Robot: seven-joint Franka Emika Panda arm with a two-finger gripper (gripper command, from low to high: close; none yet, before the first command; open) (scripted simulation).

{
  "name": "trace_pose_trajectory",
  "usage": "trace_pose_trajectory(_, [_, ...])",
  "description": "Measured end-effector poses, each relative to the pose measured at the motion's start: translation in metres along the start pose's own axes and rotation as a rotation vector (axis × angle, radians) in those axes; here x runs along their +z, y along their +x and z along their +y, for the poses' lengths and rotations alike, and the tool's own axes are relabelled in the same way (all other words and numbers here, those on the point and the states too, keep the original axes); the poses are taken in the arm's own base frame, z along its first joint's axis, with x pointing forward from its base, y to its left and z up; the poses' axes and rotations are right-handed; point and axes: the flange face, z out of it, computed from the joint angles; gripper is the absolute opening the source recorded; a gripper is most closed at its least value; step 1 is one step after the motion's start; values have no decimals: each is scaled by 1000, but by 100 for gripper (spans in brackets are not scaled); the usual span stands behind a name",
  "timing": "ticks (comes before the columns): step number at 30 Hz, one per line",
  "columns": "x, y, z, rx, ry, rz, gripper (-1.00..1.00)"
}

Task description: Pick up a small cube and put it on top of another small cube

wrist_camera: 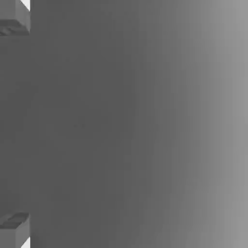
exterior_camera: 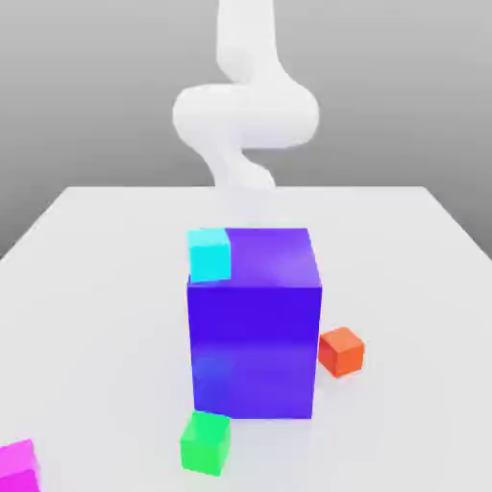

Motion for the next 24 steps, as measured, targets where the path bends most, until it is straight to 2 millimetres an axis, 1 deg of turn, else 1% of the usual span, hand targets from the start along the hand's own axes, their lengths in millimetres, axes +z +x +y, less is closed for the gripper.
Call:
trace_pose_trajectory(3, [64,-19,37,-55,-136,-143,0])
trace_pose_trajectory(5, [103,-37,65,-93,-221,-247,0])
trace_pose_trajectory(8, [156,-71,110,-150,-337,-413,0])
trace_pose_trajectory(10, [192,-94,137,-175,-386,-488,0])
trace_pose_trajectory(12, [221,-113,156,-185,-404,-519,0])
trace_pose_trajectory(13, [230,-119,163,-186,-407,-524,-100])
trace_pose_trajectory(18, [230,-119,162,-184,-402,-528,-100])
trace_pose_trajectory(19, [234,-123,166,-185,-404,-530,-100])
trace_pose_trajectory(20, [232,-121,164,-186,-405,-532,-100])
trace_pose_trajectory(22, [217,-112,156,-186,-406,-532,-100])
trace_pose_trajectory(24, [197,-101,145,-186,-405,-533,-100])
